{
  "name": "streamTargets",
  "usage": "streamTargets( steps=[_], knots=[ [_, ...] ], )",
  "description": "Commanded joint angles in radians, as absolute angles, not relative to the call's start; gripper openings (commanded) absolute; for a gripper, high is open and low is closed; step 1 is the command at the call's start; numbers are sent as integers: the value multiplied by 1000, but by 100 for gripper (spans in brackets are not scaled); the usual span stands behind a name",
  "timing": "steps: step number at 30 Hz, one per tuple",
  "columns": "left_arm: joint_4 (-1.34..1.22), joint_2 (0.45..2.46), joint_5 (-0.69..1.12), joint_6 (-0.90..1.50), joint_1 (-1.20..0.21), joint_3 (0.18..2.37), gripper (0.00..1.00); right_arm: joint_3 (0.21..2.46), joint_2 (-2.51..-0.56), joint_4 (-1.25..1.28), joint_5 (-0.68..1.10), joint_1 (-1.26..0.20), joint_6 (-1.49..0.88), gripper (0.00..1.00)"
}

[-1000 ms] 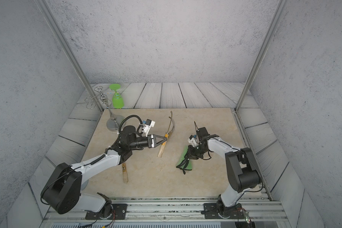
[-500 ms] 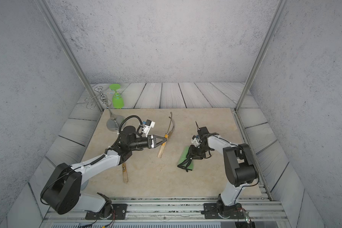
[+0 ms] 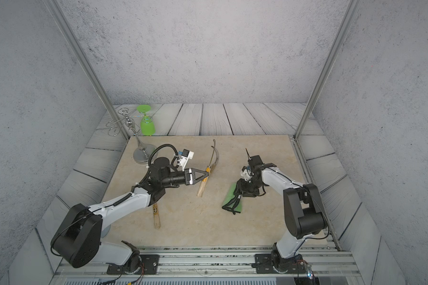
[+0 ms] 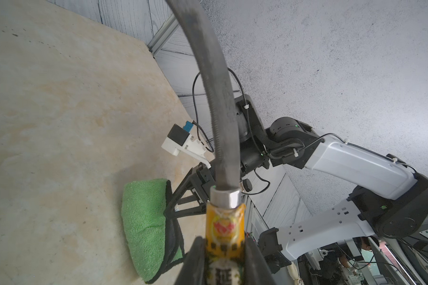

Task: Wipe small sickles with rags
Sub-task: Place the rag at the center of the board.

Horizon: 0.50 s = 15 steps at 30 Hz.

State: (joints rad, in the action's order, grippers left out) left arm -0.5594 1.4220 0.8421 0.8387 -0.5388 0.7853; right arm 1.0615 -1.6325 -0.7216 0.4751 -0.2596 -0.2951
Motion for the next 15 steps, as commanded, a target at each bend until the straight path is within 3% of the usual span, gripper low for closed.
streamTargets(
  steps=[1,7,15],
  knots=[
    [-612,1427,856,849,-529,788,0,1079,-1554,-776,428,-258,-299,56],
    [-687,1439,896,893,-533,754,0,1078,-1373,-785,440,-258,-308,57],
    [-793,1478,889,943,-546,713,0,1120,-1227,-620,700,-282,-398,57]
  ],
)
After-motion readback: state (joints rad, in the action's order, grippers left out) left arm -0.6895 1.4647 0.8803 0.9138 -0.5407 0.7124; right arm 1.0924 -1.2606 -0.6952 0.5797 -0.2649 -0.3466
